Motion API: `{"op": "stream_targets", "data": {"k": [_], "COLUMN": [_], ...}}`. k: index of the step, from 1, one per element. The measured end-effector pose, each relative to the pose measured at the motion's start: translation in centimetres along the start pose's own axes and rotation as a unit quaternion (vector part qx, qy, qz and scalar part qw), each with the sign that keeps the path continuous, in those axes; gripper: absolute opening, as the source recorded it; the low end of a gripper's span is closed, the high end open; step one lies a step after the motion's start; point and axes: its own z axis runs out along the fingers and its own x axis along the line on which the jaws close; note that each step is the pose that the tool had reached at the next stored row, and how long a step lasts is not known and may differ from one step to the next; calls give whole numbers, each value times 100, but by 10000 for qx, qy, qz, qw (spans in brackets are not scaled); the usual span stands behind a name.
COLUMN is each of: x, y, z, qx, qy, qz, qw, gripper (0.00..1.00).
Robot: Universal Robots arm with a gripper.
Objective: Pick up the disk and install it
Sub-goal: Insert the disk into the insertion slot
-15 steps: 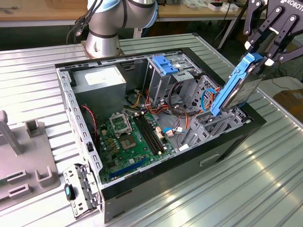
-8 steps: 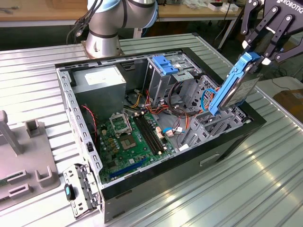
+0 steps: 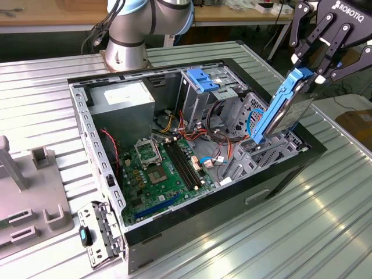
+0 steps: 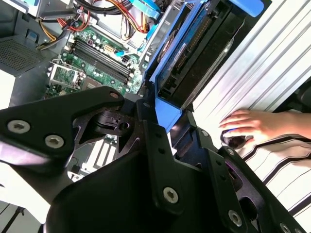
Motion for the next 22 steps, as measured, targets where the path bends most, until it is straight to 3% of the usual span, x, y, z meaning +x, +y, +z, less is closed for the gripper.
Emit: {"op": "stream_targets", "data": {"k": [3,22], "x": [1,-39], "y": [29,63], "z": [80,225], "qx": [4,6], "qy": [14,19], "qz": [16,100], "qw": [10000,9999], "gripper": [36,36]}}
